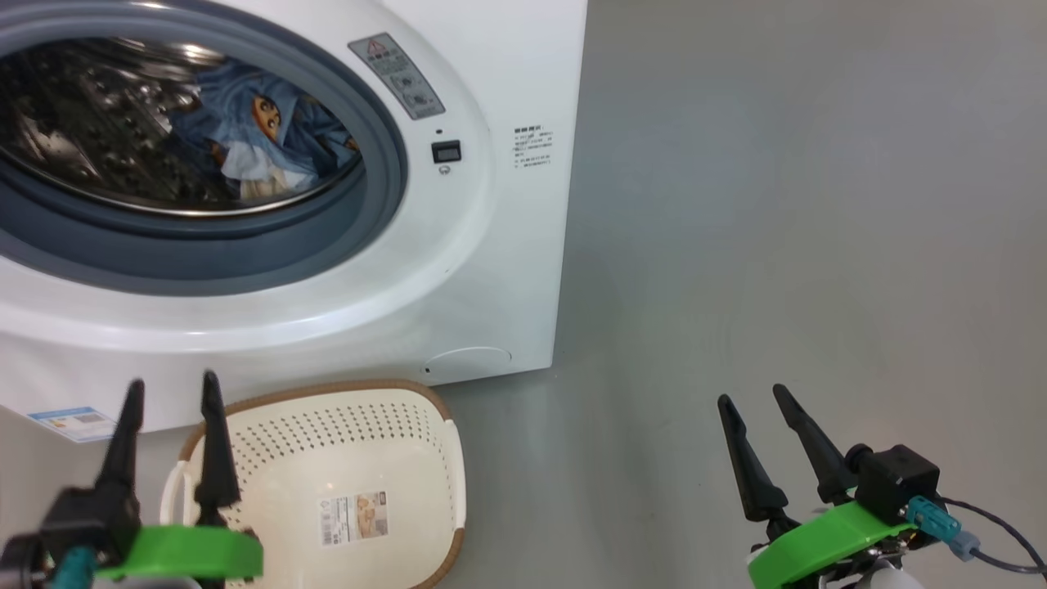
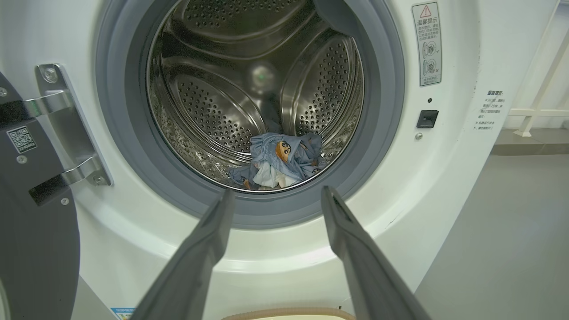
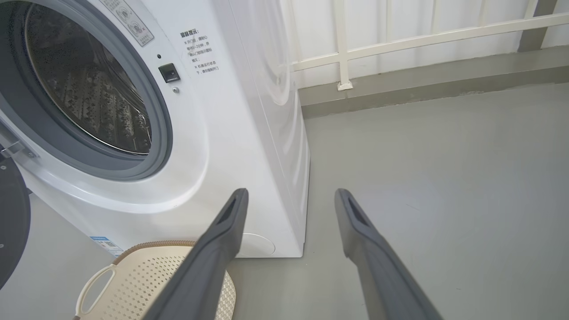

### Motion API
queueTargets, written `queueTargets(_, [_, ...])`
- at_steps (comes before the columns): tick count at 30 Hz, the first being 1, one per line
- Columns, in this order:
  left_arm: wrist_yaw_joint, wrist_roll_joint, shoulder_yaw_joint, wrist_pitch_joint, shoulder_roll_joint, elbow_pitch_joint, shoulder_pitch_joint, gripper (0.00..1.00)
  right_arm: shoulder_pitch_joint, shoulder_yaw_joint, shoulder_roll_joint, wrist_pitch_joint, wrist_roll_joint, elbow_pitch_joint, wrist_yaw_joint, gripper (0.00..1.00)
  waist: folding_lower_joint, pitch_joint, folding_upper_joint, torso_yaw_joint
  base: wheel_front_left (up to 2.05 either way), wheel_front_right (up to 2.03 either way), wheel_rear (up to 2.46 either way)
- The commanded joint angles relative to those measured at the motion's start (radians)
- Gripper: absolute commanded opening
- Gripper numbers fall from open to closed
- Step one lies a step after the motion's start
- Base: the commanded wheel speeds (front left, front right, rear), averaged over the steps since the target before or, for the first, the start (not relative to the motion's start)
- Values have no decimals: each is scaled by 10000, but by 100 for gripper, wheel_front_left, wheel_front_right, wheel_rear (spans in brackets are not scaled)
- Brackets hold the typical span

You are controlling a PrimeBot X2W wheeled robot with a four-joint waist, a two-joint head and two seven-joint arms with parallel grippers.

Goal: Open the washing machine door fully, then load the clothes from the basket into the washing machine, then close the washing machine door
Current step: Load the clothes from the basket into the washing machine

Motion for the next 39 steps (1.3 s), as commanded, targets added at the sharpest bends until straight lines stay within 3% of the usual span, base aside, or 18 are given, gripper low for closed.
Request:
queueTargets(1, [63,153,360,-79,158,-333,3,100,135,256,-21,-48,-136,-191,16,100,1,-208,-1,55,0,0,0])
queueTargets(19, [-57,1072,767,-80,-720,-1563,2762,100,462,372,33,-48,-289,-110,16,100,1,-1090,-1,53,0,0,0])
queueTargets(39, [114,1019,823,-80,-899,-1762,3744,100,711,465,-12,-48,-395,-49,16,100,1,-1647,-1,130,0,0,0])
